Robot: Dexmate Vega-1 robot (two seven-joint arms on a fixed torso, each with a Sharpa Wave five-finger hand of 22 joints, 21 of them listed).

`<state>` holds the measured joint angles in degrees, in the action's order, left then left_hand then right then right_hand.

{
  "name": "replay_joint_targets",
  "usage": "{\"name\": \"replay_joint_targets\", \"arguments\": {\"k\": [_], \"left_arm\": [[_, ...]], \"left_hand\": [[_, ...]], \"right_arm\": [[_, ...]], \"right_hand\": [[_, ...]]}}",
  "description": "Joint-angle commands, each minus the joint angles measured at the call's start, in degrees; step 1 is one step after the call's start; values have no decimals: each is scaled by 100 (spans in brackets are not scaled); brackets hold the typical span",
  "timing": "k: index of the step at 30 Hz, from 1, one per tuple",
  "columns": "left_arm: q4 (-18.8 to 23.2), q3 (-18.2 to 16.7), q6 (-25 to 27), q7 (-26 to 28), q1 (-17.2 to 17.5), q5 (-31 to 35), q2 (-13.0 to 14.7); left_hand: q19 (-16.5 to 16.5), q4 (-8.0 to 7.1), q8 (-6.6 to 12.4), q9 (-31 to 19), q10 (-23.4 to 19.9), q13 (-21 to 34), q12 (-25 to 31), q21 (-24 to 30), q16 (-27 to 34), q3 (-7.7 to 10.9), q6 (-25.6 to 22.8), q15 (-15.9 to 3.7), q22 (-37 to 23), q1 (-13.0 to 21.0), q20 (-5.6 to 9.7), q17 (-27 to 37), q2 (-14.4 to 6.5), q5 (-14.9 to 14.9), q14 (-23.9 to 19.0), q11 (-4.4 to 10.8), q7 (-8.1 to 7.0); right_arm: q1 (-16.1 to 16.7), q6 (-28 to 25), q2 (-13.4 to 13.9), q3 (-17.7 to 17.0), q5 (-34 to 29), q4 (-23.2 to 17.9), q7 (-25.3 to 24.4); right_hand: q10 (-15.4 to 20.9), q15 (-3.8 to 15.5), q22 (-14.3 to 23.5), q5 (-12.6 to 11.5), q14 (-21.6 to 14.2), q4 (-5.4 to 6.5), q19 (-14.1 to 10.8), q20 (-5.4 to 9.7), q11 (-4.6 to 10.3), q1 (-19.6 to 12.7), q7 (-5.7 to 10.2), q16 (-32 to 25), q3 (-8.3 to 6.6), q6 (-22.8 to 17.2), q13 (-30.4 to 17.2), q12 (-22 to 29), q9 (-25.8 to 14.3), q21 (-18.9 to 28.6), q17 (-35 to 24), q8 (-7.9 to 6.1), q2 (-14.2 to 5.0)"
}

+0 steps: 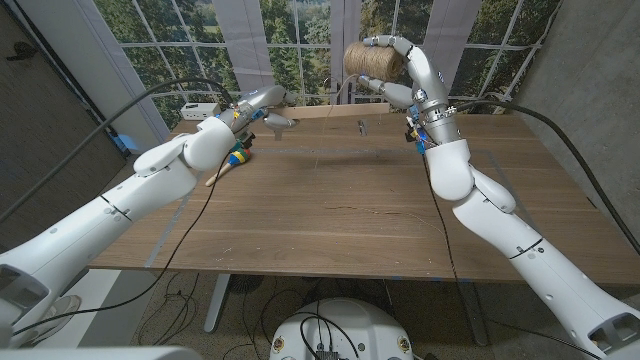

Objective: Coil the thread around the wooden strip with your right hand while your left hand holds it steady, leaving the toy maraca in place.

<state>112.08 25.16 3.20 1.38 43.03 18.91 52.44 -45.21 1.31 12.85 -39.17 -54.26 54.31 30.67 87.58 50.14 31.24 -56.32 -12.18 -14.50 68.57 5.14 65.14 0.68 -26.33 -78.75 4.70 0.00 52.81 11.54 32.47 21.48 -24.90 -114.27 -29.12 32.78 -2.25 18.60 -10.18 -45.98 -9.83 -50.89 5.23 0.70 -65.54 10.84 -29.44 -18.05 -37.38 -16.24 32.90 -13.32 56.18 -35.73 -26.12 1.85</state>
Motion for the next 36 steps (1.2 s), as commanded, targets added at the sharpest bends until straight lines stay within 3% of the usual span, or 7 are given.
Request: {"name": "replay_joint_targets", "arguments": {"k": [1, 12, 16, 20, 26, 33, 36], "left_arm": [[-18, -4, -188, -48, -34, -79, -32], [-51, 10, -358, -70, -58, -64, -62], [-57, -12, -373, -52, -45, -50, -61], [-71, -25, -416, -44, -38, -61, -65], [-96, -36, -445, -44, -40, -53, -68], [-157, -69, -539, -73, -37, -162, -75], [-166, -92, -588, -32, -18, -155, -61]], "left_hand": [[29, -919, -2, 2, -57, 27, -23, 24, 5, 958, -36, 3, -17, 22, 585, 43, -67, -45, -56, 3, -29], [32, -906, -4, -6, -84, 42, -43, 22, -22, 955, -42, -3, 1, 27, 581, 33, -66, -54, -29, 15, -23], [19, -903, -8, -10, -96, 37, -60, 22, -26, 946, -37, 0, 13, 27, 587, 25, -66, -54, -42, 13, -24], [30, -903, -11, 3, -99, 45, -67, 36, -12, 945, -56, 0, -9, 28, 589, 40, -71, -56, -62, 14, -24], [29, -903, -10, -16, -91, 65, -77, 33, 1, 946, -39, 2, -2, 27, 590, 61, -74, -60, -70, 29, -26], [32, -908, -10, -13, -101, 73, -86, 38, 4, 946, -56, 7, -8, 23, 589, 72, -79, -63, -68, 14, -21], [18, -908, -8, -11, -105, 82, -90, 31, -1, 944, -68, 8, 14, 21, 583, 73, -78, -64, -59, 10, -11]], "right_arm": [[-357, -55, -108, 122, 28, 165, 60], [-659, -357, -135, 221, 431, 165, 545], [-776, -387, -136, 273, 640, 210, 738], [-850, -398, -167, 310, 772, 256, 796], [-949, -399, -219, 368, 879, 347, 806], [-1016, -501, -298, 396, 894, 439, 690], [-1061, -650, -331, 398, 846, 471, 621]], "right_hand": [[1248, 1442, -17, -65, -1854, 411, 182, 612, -580, -818, -1504, 40, -276, -1430, -96, 251, 3, 88, -12, 61, -1116], [1330, 1434, -84, -124, -1934, 553, 224, 581, -644, -653, -1627, 86, -242, -1459, 17, 178, 56, 231, -33, 187, -1159], [1281, 1420, -165, -193, -1909, 844, 273, 585, -647, -383, -1605, 149, -237, -1375, 54, 102, 93, 320, -55, 359, -1267], [1265, 1425, -204, -222, -1906, 951, 288, 571, -661, -296, -1617, 172, -254, -1350, 44, 89, 103, 350, -63, 424, -1278], [1455, 1380, -336, -293, -2084, 1435, 331, 475, -640, 140, -1652, 109, -221, -1430, -37, 182, 34, 461, -161, 538, -1279], [1840, 1359, -447, -349, -2301, 1830, 335, 365, -648, 577, -1623, -67, -106, -1668, -162, 371, -109, 604, -359, 524, -1239], [1945, 1367, -472, -368, -2368, 1868, 310, 353, -650, 638, -1637, -119, -103, -1728, -198, 422, -147, 651, -414, 511, -1249]]}}
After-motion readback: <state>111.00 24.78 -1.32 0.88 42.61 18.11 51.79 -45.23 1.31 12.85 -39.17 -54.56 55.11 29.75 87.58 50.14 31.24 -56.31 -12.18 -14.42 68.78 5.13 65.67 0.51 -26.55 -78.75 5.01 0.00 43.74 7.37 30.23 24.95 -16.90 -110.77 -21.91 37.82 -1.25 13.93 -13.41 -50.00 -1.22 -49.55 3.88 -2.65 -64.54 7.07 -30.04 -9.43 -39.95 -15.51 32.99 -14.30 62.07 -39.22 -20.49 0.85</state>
